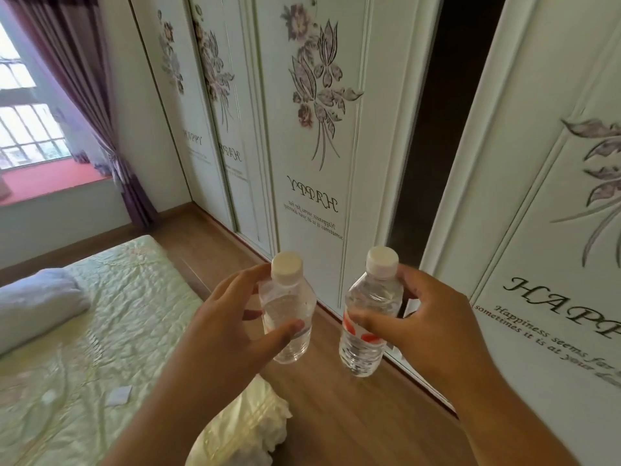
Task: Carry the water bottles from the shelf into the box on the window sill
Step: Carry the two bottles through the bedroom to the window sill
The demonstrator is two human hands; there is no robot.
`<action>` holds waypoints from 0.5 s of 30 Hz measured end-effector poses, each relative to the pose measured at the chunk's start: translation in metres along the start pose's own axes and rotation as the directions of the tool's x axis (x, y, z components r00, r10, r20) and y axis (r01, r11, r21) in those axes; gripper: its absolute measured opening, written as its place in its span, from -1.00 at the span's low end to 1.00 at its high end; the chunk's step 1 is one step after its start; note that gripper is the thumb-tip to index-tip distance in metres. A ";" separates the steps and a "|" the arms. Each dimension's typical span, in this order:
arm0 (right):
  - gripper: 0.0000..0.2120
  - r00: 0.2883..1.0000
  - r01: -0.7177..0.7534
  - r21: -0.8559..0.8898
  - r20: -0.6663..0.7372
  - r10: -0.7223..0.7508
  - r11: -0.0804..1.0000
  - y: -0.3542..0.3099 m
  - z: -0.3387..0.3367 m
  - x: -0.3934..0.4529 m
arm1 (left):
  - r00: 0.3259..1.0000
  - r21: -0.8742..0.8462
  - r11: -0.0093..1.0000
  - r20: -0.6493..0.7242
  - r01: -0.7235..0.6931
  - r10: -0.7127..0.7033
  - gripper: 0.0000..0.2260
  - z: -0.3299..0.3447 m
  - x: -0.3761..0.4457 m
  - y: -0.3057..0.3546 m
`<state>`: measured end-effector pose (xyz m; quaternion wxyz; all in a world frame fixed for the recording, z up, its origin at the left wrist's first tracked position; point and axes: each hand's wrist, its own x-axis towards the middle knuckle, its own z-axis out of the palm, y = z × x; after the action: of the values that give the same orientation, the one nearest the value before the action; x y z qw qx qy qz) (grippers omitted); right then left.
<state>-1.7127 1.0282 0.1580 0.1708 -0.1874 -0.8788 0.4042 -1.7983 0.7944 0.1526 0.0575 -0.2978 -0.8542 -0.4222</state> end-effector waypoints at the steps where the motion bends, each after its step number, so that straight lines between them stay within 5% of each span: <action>1: -0.32 1.000 0.000 0.002 0.005 0.000 1.000 0.006 -0.003 0.013 | 1.000 0.007 1.000 -0.003 0.012 -0.012 -0.37 0.007 0.010 0.002; 15: -0.28 0.982 0.093 -0.035 0.169 -0.086 0.995 0.075 -0.021 0.178 | 0.979 0.002 0.985 -0.109 0.174 -0.173 -0.38 0.099 0.119 -0.002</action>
<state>-1.8439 1.1702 0.1388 0.1104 -0.1169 -0.9061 0.3913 -1.8816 0.9230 0.1300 0.0683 -0.1986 -0.8751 -0.4360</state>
